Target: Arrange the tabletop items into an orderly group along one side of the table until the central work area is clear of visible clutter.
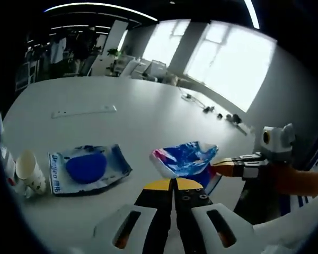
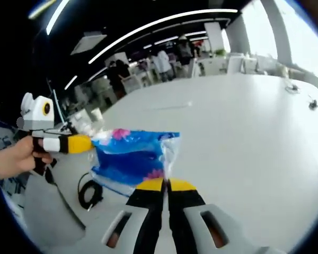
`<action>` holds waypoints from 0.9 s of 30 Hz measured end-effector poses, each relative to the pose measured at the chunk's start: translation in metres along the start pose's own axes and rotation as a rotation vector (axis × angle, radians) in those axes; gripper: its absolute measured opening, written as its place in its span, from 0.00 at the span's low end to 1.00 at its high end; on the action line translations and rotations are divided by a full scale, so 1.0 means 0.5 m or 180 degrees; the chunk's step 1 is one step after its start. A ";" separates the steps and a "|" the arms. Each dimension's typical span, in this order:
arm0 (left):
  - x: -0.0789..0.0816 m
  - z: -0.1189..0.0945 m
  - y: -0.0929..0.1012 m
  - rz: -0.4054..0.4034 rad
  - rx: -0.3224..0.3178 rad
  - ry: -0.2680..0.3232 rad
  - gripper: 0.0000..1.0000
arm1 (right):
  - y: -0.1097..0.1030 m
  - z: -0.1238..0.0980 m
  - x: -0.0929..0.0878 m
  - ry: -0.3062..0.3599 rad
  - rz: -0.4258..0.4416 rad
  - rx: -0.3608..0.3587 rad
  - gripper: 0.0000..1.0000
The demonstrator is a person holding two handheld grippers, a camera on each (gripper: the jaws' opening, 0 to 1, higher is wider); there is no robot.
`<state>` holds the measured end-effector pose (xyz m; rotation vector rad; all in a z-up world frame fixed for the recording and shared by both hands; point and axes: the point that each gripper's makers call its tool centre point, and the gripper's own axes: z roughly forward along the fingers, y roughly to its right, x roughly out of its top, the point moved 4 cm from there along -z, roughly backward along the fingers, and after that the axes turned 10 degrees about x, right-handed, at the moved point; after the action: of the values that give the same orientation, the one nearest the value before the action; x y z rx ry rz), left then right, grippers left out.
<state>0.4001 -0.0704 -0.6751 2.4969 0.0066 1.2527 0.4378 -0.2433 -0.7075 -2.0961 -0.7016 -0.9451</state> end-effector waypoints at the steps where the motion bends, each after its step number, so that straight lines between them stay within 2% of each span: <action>1: 0.002 0.004 0.000 -0.0018 0.0013 0.0000 0.00 | 0.006 0.000 0.002 0.0018 0.0023 0.0016 0.00; 4: 0.010 0.020 0.006 -0.0014 0.0007 0.0002 0.00 | 0.023 0.002 0.007 0.0012 0.0005 0.0015 0.00; 7: 0.015 0.036 0.016 0.0158 0.0024 -0.0026 0.00 | 0.038 0.006 0.012 0.0012 0.0026 0.0009 0.00; 12: 0.021 0.058 0.010 0.0086 0.0031 -0.0063 0.00 | 0.056 0.011 0.015 0.0007 0.0049 0.0012 0.00; 16: 0.027 0.072 0.021 0.0372 0.0020 -0.0116 0.00 | 0.067 0.016 0.012 -0.0031 0.0045 0.0001 0.00; 20: 0.031 0.093 0.016 0.0334 0.0028 -0.0169 0.00 | 0.083 0.018 0.012 -0.0045 0.0085 -0.0030 0.00; 27: 0.047 0.113 0.000 0.0293 0.0044 -0.0203 0.00 | 0.102 0.038 0.033 -0.0058 0.0067 -0.0007 0.00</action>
<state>0.4584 -0.0837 -0.6883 2.5744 -0.1171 1.2113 0.4913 -0.2554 -0.7231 -2.1126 -0.6869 -0.9166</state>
